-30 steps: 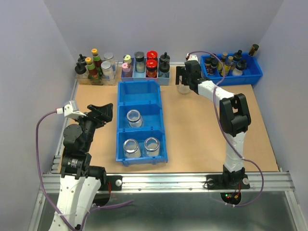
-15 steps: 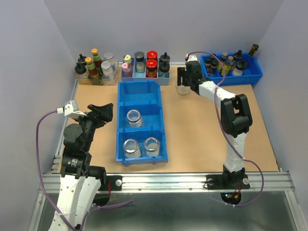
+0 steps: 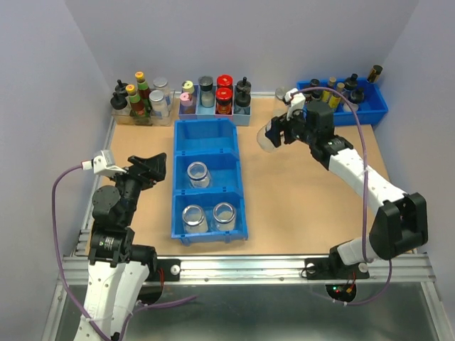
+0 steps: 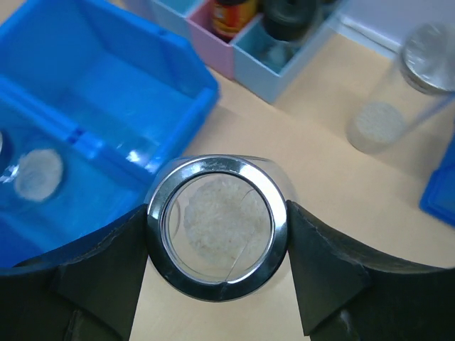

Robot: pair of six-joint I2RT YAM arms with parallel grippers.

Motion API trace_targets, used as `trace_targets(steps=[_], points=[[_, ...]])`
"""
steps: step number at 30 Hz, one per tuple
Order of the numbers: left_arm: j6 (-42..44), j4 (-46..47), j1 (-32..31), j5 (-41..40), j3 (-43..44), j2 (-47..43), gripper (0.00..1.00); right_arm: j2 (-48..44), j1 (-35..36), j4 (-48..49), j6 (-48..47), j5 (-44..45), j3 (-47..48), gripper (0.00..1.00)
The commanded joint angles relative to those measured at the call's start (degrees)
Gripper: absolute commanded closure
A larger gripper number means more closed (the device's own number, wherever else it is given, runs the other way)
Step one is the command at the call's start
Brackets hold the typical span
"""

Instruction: Organize the condiment bottles

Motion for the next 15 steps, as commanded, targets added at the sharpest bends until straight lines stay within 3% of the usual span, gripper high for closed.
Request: trace_targets(steps=[1,8,15], points=[[0.3,1.9,0.0,0.9,1.3,-1.2,0.03,-5.1,1.0,7.1,-7.7,-17.9,-5.2,1.0],[0.3,1.2,0.0,0.6,1.2,-2.5,0.03,-8.0,3.2,7.7,-14.4,-33.6,-8.5,1.0],[0.3,0.6,0.0,0.6,1.3,-3.2,0.03,-3.7,8.9,7.2,-18.8,-33.4,-5.6,1.0]])
